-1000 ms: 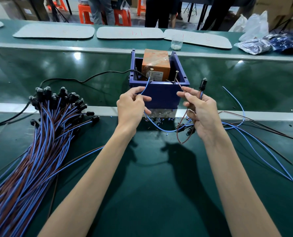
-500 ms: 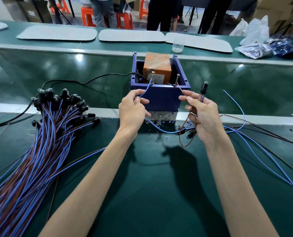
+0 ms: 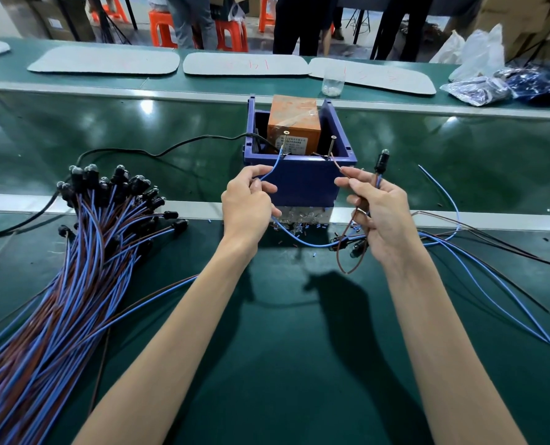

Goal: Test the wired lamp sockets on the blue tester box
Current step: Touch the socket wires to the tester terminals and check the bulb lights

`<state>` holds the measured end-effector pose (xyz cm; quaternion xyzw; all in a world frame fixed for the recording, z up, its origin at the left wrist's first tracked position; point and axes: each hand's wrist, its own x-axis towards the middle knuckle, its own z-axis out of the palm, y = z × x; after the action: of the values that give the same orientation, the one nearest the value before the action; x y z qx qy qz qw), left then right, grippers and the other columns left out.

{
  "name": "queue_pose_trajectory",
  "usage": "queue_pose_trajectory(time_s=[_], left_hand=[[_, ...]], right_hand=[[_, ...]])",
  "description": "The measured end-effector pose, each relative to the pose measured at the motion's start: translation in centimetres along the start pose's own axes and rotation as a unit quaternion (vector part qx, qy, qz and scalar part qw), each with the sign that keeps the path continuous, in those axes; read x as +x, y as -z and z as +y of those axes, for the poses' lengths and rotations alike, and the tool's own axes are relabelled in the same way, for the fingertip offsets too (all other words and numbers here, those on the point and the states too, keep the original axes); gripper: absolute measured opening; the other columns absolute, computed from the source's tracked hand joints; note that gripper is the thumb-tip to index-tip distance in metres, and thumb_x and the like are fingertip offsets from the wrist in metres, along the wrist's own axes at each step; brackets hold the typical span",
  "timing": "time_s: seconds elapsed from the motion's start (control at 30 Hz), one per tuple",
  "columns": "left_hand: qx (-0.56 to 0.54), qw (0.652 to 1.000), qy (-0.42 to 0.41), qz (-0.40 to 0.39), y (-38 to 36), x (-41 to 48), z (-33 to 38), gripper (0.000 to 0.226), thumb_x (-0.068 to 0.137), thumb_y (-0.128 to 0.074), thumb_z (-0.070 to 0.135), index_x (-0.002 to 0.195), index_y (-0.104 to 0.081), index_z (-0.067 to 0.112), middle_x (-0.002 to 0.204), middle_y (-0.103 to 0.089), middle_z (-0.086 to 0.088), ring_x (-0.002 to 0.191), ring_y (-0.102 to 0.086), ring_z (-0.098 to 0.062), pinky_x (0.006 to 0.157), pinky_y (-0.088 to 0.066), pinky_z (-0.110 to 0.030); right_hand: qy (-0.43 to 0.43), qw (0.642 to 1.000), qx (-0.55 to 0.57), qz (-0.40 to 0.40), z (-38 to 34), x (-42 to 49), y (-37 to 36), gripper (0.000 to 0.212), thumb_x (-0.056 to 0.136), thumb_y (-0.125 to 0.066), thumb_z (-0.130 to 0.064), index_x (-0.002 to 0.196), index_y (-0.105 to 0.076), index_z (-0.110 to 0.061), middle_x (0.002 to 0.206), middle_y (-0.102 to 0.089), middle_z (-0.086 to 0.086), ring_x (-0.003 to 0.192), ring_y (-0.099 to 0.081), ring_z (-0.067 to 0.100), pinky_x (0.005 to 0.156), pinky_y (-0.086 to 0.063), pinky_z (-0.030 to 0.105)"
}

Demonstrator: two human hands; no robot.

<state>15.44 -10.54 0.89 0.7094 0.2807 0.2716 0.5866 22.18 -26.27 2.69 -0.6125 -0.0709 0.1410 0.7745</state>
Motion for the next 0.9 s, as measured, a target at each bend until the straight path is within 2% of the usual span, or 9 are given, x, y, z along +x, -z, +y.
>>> queue_pose_trajectory(time_s=[0.2,0.4,0.53,0.63,0.77,0.9], left_hand=[[0.036,0.998,-0.049,0.019,-0.3,-0.6,0.3,0.034,0.099,-0.032,0.003,0.1,-0.058,0.025,0.075,-0.055,0.009,0.034,-0.052,-0.003,0.045,-0.041,-0.01],[0.018,0.995,-0.09,0.041,-1.2,-1.6,0.6,0.032,0.097,-0.033,0.001,0.107,-0.06,0.015,0.07,-0.053,0.009,0.035,-0.05,-0.005,0.045,-0.04,-0.009],[-0.009,0.992,-0.113,0.064,-1.8,-2.4,0.6,0.028,0.096,-0.034,0.002,0.098,-0.055,0.02,0.062,-0.051,0.011,0.039,-0.049,-0.013,0.051,-0.047,-0.029],[-0.007,0.991,-0.126,0.047,-2.1,-2.7,0.5,0.027,0.095,-0.035,0.003,0.097,-0.056,0.02,0.063,-0.053,0.011,0.048,-0.054,-0.022,0.057,-0.05,-0.036],[0.0,0.993,-0.118,0.009,-1.9,-2.6,0.4,0.031,0.097,-0.035,0.002,0.099,-0.057,0.023,0.068,-0.058,0.01,0.037,-0.052,-0.01,0.05,-0.047,-0.022],[-0.002,0.996,-0.084,-0.021,-1.4,-2.1,0.2,0.034,0.097,-0.036,0.001,0.099,-0.064,0.021,0.08,-0.064,0.009,0.037,-0.054,-0.007,0.053,-0.047,-0.018]], right_hand=[[-0.002,1.0,-0.002,-0.007,-0.1,-0.2,-0.2,0.024,0.094,-0.049,0.0,0.095,-0.068,-0.012,0.077,-0.073,-0.005,0.05,-0.042,0.002,0.035,-0.023,0.01],[0.006,1.0,-0.003,-0.021,0.0,-0.4,-0.4,0.025,0.093,-0.051,-0.001,0.098,-0.069,-0.018,0.083,-0.075,-0.002,0.052,-0.044,0.001,0.036,-0.025,0.009],[0.015,0.999,-0.007,-0.031,0.0,-0.5,-0.4,0.027,0.093,-0.052,-0.002,0.096,-0.071,-0.021,0.089,-0.076,0.0,0.053,-0.05,0.002,0.037,-0.027,0.009],[0.015,0.999,-0.023,-0.045,-0.1,-0.6,-0.5,0.025,0.094,-0.052,-0.004,0.094,-0.072,-0.02,0.093,-0.076,0.0,0.053,-0.055,0.001,0.038,-0.029,0.008],[0.006,0.998,-0.015,-0.063,-0.1,-0.8,-0.8,0.024,0.095,-0.051,-0.008,0.093,-0.072,-0.019,0.096,-0.075,0.003,0.053,-0.056,0.002,0.037,-0.03,0.007],[0.0,0.997,-0.021,-0.078,-0.2,-0.9,-0.9,0.026,0.096,-0.048,-0.006,0.095,-0.071,-0.019,0.097,-0.075,0.003,0.053,-0.054,0.002,0.037,-0.031,0.007]])
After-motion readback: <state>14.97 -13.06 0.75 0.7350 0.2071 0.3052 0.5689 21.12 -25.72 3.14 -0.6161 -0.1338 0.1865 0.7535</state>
